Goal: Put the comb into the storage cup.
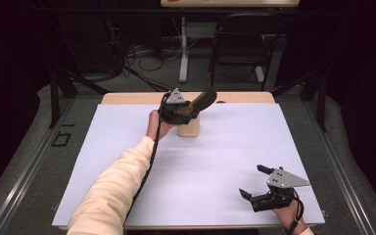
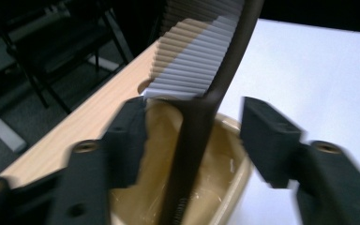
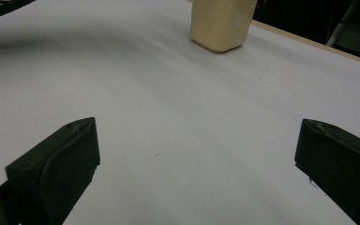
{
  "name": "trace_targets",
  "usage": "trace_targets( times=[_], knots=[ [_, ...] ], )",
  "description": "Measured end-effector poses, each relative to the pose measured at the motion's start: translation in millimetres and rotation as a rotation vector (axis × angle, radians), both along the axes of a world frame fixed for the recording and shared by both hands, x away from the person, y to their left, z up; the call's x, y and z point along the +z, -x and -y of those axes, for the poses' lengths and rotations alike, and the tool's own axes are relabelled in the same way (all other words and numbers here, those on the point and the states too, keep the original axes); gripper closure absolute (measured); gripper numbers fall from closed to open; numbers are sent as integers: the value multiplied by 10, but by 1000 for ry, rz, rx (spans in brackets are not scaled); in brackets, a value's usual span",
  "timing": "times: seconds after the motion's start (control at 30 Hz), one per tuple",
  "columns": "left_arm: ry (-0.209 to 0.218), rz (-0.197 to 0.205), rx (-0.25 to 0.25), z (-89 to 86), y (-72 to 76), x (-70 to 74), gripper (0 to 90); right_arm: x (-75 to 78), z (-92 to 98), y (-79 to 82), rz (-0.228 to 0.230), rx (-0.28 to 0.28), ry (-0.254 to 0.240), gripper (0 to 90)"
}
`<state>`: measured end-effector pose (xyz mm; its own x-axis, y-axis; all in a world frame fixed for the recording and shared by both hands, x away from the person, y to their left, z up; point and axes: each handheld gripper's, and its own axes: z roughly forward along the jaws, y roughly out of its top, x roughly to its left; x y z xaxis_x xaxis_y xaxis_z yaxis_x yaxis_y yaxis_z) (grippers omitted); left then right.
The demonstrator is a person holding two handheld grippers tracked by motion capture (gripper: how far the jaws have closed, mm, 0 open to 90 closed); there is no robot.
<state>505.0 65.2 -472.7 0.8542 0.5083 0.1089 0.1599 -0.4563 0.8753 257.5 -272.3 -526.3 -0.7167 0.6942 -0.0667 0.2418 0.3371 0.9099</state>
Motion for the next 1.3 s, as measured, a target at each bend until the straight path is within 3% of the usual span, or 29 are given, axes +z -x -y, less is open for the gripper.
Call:
trace_targets(
  times=[0.17,0.47,0.93,1.3],
  knots=[
    [-2,7,-5,-64,91,112,192,0,0,3,-2,-2,-3,0],
    [-63,-10,-11,-131,213,250,6,-12,16,1,-7,-3,-10,0],
    [-76,-28,13,-249,402,341,0,-10,2,1,-11,1,-9,0],
    [-68,-77,69,-394,561,305,0,-11,1,-4,-14,-1,-3,0]
  ],
)
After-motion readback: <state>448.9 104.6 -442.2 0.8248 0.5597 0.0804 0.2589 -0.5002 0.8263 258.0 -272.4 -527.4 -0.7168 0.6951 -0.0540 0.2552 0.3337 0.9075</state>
